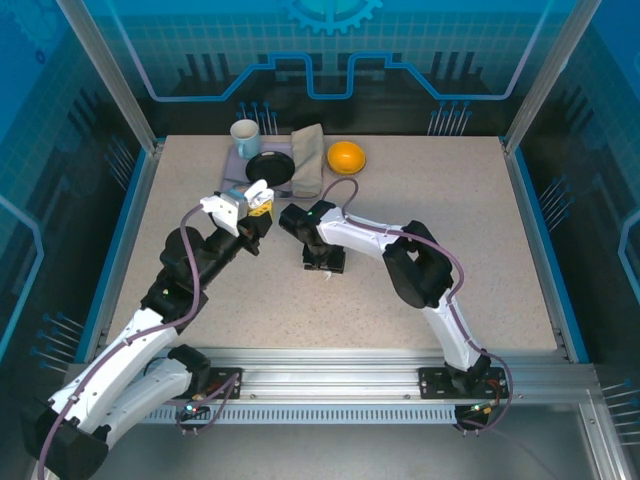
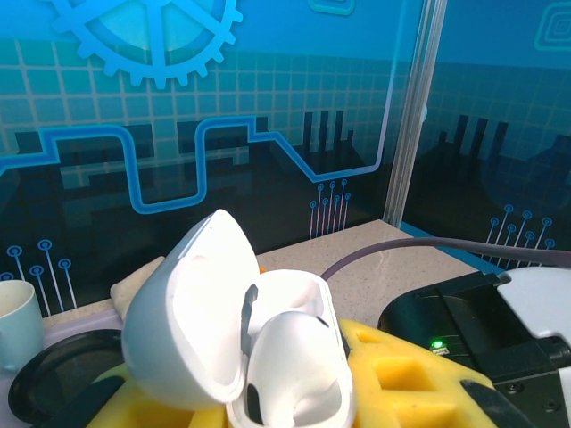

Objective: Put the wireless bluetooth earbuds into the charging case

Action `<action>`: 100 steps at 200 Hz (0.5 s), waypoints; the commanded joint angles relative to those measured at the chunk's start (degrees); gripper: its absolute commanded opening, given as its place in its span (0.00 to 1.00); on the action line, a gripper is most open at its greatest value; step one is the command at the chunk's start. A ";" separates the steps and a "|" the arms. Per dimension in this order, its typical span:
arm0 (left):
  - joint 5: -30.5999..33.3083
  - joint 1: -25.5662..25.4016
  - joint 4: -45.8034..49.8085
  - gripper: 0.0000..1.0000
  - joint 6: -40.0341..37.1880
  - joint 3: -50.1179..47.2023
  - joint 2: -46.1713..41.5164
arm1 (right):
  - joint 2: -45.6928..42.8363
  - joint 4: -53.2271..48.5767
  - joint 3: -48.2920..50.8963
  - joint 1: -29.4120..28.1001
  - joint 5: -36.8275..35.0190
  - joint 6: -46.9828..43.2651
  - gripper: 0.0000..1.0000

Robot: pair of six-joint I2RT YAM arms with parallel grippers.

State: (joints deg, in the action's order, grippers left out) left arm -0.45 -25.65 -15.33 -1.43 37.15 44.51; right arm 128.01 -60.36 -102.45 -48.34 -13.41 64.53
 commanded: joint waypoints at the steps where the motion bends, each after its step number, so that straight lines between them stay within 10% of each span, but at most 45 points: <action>1: 0.15 0.44 -2.15 0.00 0.37 1.42 -1.14 | 1.85 -0.27 0.94 0.25 0.14 1.03 0.48; 100: 0.18 0.43 -2.23 0.00 0.53 1.28 -1.08 | 2.50 0.20 2.76 1.14 -0.48 1.48 0.37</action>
State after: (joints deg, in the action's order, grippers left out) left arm -0.45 -25.65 -15.33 -1.41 37.15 44.51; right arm 128.90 -58.81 -101.71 -48.23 -12.82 64.62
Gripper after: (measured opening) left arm 0.244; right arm 0.381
